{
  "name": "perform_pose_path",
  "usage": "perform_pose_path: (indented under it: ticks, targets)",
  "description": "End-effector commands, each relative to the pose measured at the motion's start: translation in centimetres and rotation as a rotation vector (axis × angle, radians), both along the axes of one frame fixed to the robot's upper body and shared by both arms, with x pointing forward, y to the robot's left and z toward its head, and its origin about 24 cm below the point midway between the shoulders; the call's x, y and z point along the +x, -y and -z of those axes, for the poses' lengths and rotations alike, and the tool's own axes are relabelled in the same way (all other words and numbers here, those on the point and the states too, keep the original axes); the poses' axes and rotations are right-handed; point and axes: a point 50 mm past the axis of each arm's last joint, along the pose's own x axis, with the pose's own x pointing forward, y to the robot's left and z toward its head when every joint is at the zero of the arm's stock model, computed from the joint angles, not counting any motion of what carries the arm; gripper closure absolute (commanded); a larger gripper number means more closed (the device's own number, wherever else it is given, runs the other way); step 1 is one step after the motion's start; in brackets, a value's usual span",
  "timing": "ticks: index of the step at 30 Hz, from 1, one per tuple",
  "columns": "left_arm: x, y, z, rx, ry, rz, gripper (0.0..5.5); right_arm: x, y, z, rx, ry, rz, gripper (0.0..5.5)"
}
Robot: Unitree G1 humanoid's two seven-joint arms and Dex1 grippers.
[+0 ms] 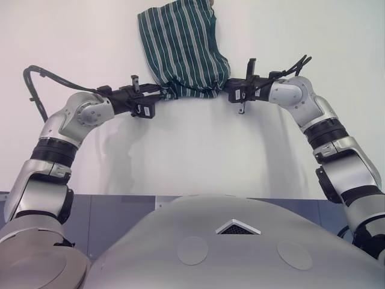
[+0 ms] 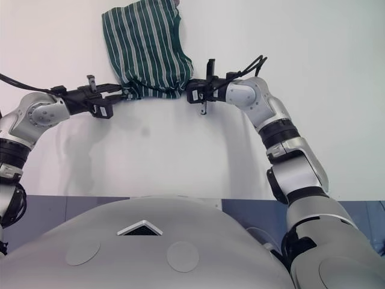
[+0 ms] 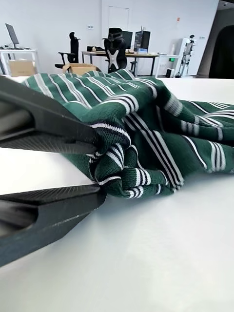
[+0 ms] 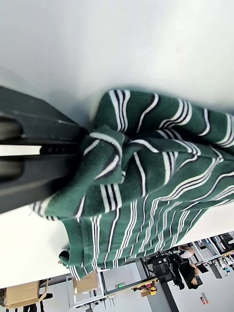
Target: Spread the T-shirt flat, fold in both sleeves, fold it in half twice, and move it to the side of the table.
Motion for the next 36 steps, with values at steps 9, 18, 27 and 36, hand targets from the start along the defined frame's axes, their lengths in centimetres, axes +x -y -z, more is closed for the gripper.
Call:
perform_pose_path:
  ticks: [9, 18, 27, 36]
  targets:
    - [-5.8, -0.1, -5.0, -0.397, -1.031, -0.171, 5.48, -7.4, 4.1, -8.2, 0.137, -0.793, -0.122, 5.5]
    - [3.9, -0.8, -4.9, -0.71, -0.827, -0.579, 5.48, 3.9, 0.8, -10.3, 0.436, -0.723, 0.199, 5.5]
    - [8.0, -1.2, -5.2, -0.986, -0.712, -0.818, 5.5, 8.4, -1.0, -7.1, 0.457, -0.667, 0.477, 4.97]
    - [8.3, -0.1, -3.5, -0.992, -0.752, -0.851, 4.76, 7.9, -0.7, -5.1, 0.542, -0.902, 0.553, 3.82]
